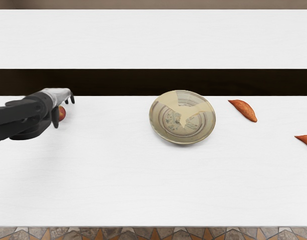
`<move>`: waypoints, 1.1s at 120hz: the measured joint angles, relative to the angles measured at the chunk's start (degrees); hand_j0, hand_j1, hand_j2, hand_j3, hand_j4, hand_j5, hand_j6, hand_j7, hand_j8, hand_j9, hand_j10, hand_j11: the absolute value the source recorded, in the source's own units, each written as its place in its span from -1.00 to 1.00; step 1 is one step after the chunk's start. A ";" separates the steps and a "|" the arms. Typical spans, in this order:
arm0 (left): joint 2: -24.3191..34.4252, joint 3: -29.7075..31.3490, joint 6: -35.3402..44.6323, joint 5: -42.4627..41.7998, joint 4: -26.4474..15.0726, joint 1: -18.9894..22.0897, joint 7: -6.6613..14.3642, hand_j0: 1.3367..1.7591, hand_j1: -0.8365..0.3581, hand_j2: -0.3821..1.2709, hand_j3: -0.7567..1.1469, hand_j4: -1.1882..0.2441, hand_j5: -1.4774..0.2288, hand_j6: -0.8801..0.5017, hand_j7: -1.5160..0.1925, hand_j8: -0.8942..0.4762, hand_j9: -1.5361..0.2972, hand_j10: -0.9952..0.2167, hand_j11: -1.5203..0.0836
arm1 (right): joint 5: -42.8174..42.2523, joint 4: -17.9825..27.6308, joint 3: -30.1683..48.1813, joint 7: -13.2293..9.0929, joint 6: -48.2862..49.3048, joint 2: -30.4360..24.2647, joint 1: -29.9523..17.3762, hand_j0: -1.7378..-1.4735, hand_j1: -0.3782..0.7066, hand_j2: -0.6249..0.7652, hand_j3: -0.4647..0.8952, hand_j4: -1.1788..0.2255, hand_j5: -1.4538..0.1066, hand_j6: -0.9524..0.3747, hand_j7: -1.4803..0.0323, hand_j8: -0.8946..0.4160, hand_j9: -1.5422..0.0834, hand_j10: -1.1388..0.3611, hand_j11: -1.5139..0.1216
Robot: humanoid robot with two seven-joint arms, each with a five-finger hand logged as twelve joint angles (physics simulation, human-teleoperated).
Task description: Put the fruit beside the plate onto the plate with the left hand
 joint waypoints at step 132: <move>6.26 -0.07 3.25 1.36 -8.60 1.51 0.02 0.47 -0.14 -0.26 -0.20 -0.21 -0.38 -0.38 -0.22 -0.32 -0.41 -0.54 -0.34 | 0.02 -0.02 0.06 0.00 -0.05 0.00 0.07 -0.40 -0.95 -0.10 -0.32 0.68 0.86 0.43 0.96 0.36 0.90 0.52 0.85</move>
